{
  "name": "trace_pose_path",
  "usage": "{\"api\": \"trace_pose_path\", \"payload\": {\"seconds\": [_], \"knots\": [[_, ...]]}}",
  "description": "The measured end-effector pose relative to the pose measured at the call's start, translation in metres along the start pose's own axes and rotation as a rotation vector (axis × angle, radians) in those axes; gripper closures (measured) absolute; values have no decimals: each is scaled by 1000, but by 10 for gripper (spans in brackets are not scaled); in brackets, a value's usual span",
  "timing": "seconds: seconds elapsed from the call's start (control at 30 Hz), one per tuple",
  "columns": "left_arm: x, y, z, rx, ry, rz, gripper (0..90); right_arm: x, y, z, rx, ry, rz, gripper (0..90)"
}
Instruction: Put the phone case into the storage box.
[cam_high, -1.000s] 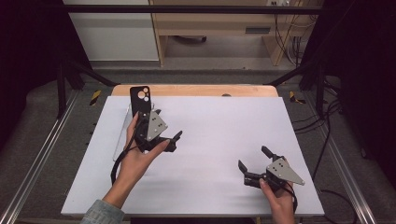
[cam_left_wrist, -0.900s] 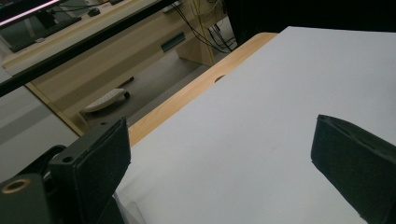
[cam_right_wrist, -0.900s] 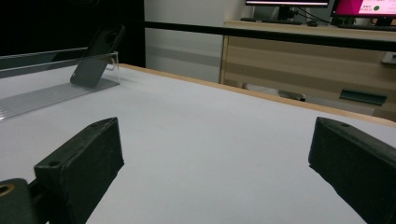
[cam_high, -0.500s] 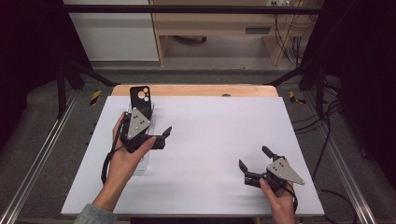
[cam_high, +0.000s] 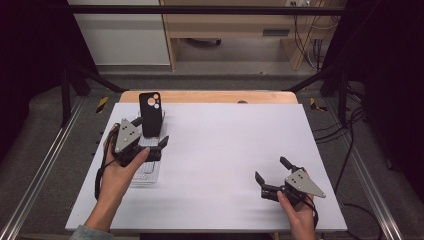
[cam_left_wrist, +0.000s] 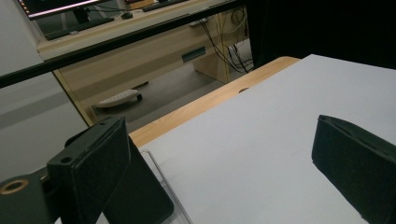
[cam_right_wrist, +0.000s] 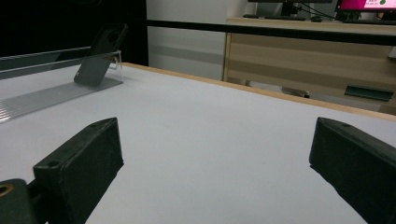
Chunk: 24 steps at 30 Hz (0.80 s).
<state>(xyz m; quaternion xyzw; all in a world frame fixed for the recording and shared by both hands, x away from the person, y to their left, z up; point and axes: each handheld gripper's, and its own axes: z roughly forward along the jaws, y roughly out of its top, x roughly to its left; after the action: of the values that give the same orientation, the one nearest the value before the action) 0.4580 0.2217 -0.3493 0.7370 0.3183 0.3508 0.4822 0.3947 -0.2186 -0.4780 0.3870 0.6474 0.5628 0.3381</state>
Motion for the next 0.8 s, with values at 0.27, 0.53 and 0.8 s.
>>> {"api": "trace_pose_path", "payload": {"seconds": [0.27, 0.53, 0.8], "knots": [[17, -5, -15, -52, 13, -63, 35, 0, 0, 0, 3, -8, -1, 30], [28, -10, -31, -74, 44, -92, 34, 0, -1, 0, 8, -5, 5, 28], [27, -17, -40, -111, 49, -98, 33, -1, -2, 0, 19, -2, 7, 27]]}}
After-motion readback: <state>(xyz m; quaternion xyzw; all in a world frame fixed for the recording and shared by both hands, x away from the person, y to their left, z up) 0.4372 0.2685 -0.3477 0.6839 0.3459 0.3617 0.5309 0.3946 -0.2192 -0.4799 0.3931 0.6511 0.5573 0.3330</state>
